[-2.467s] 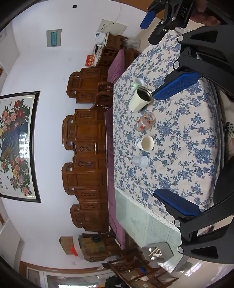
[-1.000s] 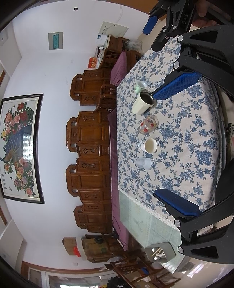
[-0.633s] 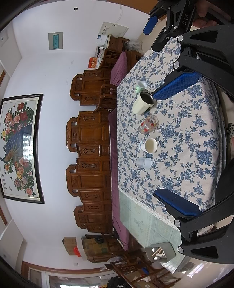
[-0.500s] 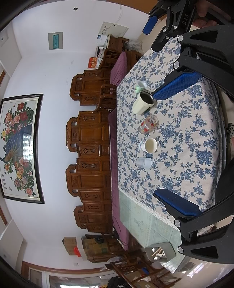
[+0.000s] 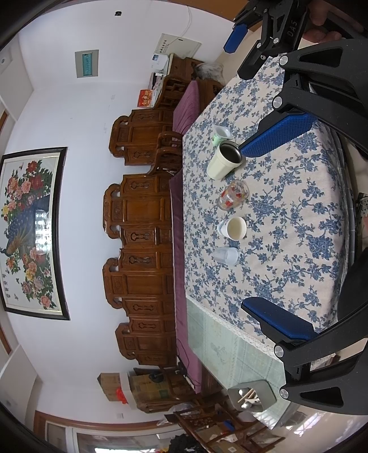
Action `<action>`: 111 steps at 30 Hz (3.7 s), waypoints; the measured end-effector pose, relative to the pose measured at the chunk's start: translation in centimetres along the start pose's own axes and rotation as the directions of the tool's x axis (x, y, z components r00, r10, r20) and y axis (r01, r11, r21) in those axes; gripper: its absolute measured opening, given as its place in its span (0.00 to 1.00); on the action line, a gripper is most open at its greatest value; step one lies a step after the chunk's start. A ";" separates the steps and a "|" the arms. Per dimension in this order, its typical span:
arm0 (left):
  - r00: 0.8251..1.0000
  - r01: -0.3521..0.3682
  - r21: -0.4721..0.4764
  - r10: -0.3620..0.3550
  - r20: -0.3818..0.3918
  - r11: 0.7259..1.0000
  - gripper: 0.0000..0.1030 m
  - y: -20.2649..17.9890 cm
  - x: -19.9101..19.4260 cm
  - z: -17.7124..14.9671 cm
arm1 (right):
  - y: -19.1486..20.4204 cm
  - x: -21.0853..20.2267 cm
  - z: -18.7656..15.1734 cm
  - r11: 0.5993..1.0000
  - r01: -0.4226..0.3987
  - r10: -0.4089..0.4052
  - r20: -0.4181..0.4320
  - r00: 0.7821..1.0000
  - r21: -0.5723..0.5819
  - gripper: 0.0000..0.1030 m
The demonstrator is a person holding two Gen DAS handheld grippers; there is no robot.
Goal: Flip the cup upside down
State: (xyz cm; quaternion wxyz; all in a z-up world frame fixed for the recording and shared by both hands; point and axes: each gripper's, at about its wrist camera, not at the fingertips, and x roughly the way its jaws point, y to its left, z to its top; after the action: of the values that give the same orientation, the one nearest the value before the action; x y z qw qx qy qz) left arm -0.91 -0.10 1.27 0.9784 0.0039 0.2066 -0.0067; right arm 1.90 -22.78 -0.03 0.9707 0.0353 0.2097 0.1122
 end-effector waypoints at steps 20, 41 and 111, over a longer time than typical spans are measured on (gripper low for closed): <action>0.995 -0.013 0.013 0.015 -0.104 1.000 0.92 1.4 3.9 -1.8 | 0.6 3.5 -1.7 0.998 -0.053 0.052 -0.065 0.997 -0.014 0.98; 0.944 0.003 0.041 0.011 -0.329 0.999 0.92 6.1 16.1 -1.8 | 1.9 19.4 -1.8 0.989 -0.141 0.127 -0.223 0.966 -0.046 0.86; 0.828 0.175 -0.007 -0.151 -0.540 0.985 0.51 0.7 29.0 -3.6 | -2.1 23.7 -1.5 0.989 -0.141 0.124 -0.269 0.955 -0.043 0.75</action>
State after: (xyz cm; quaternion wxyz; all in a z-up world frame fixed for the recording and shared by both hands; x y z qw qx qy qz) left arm 24.18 0.31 -13.70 0.8766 0.0088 0.4721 -0.0930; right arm 22.74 -19.30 -11.09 0.9247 0.0040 0.3315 0.1872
